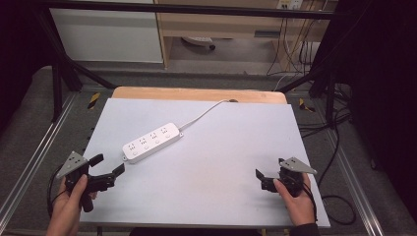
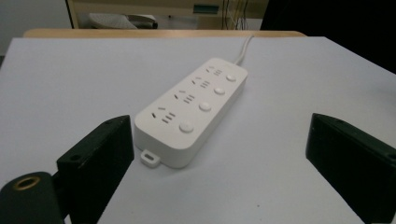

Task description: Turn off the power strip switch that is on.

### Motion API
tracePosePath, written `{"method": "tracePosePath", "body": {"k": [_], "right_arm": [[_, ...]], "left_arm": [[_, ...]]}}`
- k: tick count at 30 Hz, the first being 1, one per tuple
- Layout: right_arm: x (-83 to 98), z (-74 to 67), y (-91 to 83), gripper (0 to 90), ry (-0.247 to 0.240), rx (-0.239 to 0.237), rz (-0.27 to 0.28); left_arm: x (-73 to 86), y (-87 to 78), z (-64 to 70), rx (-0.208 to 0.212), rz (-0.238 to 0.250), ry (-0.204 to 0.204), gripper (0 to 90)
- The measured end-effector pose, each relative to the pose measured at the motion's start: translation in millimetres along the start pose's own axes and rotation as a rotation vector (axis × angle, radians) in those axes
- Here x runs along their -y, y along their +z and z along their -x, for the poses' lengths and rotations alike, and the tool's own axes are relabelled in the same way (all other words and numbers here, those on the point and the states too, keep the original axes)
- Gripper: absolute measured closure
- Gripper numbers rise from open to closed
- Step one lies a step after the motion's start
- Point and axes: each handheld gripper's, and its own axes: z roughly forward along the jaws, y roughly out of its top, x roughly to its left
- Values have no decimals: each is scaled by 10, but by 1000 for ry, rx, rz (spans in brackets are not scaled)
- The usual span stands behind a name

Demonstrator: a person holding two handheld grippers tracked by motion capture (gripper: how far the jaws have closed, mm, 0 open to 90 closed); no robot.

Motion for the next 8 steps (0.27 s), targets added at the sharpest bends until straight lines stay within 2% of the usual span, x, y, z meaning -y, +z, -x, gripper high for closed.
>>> {"method": "tracePosePath", "body": {"k": [2, 5, 6, 8], "right_arm": [[9, 6, 15, 29, -3, 8, -13], [55, 19, 80, 30, 8, 30, -71], [78, 28, 113, 30, 1, 39, -100], [131, 34, 193, 30, -8, 74, -175]], "left_arm": [[75, 60, 13, 6, -37, 24, 77], [174, 178, 60, 32, -99, 51, 86], [183, 199, 72, 29, -105, 60, 82], [182, 223, 79, 22, -100, 51, 83]]}}
